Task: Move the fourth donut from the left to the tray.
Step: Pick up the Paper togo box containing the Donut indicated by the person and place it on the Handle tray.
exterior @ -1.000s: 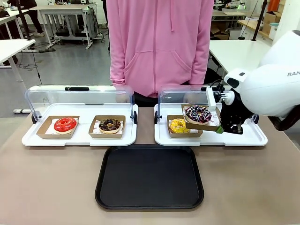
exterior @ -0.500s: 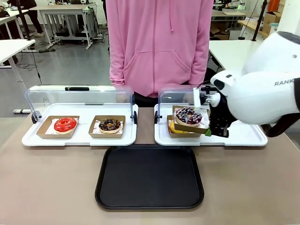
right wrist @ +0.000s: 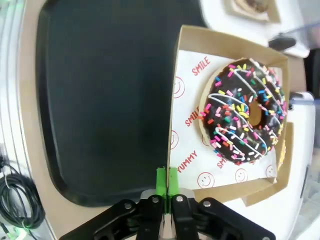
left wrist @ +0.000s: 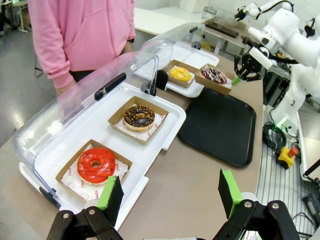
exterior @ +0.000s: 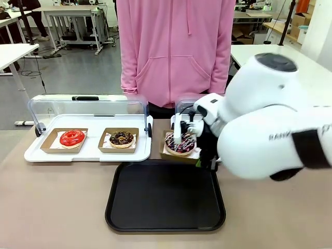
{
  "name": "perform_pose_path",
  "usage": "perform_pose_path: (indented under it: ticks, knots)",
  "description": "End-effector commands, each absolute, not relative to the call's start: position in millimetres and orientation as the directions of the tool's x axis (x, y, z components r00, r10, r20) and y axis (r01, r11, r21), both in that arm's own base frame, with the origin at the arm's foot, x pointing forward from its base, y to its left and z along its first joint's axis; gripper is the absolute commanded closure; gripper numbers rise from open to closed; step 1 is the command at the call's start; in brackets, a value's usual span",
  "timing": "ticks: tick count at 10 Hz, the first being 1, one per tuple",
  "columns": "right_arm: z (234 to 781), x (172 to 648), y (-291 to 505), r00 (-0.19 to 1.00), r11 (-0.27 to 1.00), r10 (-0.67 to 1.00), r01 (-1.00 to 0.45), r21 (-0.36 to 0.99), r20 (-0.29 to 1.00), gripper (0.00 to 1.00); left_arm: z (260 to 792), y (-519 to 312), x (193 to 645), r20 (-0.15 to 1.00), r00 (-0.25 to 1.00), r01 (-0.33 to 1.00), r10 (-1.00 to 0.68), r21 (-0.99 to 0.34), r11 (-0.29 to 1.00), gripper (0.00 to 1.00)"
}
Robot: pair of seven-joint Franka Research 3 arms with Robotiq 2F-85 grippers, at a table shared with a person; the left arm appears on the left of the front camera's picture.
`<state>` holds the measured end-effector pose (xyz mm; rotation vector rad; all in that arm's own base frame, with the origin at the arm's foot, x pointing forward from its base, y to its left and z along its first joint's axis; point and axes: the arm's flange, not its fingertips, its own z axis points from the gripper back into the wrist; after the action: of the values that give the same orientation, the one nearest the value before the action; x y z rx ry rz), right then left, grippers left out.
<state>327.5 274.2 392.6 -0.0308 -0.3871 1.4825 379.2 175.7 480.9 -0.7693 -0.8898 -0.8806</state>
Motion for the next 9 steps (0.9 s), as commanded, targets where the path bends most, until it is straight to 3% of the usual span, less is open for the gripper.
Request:
perform_pose_path:
  ticks: [1, 9]
  knots:
    - [354, 271, 276, 0.031, 0.092, 0.978, -0.95, -0.298, 0.204, 0.98, 482, 177, 379, 0.891, 0.327, 0.891, -0.317, -0.179, 0.416, 0.0]
    - [290, 225, 296, -0.01, 0.035, 0.984, -0.967, -0.251, 0.176, 0.98, 482, 177, 379, 0.891, 0.327, 0.891, -0.317, -0.179, 0.416, 0.0]
